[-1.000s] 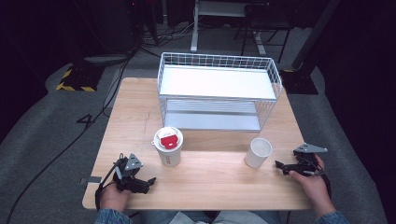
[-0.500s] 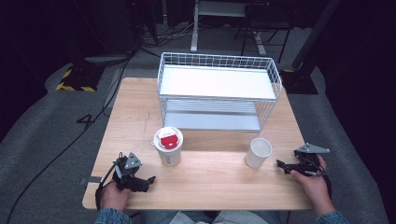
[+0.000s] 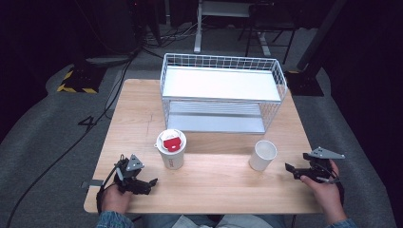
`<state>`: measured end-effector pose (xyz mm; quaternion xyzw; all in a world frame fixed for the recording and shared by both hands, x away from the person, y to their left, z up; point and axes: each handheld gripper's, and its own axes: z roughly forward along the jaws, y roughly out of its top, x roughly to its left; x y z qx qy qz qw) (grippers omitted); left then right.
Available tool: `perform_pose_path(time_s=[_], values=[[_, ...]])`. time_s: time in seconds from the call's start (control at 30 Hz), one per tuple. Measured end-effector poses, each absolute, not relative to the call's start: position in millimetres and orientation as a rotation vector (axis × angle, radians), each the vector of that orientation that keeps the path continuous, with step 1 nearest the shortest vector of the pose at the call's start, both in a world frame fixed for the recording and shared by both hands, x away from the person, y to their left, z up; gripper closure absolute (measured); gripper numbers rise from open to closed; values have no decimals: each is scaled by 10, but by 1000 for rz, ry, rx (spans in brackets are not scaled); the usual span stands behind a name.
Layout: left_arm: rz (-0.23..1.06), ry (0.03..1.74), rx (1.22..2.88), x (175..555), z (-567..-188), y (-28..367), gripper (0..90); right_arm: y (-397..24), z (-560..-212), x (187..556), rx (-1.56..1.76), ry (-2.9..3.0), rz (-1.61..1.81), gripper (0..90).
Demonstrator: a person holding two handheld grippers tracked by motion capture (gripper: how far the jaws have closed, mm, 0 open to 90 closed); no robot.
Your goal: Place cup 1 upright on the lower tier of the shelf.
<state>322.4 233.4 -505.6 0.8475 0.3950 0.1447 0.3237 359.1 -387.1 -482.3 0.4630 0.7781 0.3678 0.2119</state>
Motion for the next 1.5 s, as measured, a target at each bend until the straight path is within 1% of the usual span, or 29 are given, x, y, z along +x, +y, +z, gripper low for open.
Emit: perform_pose_path(time_s=[0.17, 0.6, 1.1, 1.5], values=[[380, 1037, 2223, 3224, -5056, 2334, 0, -3788, -4687, 3484, 1233, 2158, 1076, 60], [381, 1037, 2223, 3223, -5056, 2334, 0, -3540, -4547, 3298, 1128, 2210, 1147, 60], [382, 1037, 2223, 3224, -5056, 2334, 0, -3264, -4594, 3256, 1043, 2253, 1217, 60], [380, 1038, 2223, 3224, -5056, 2334, 0, -3092, -4711, 3350, 1036, 2183, 1306, 60]])
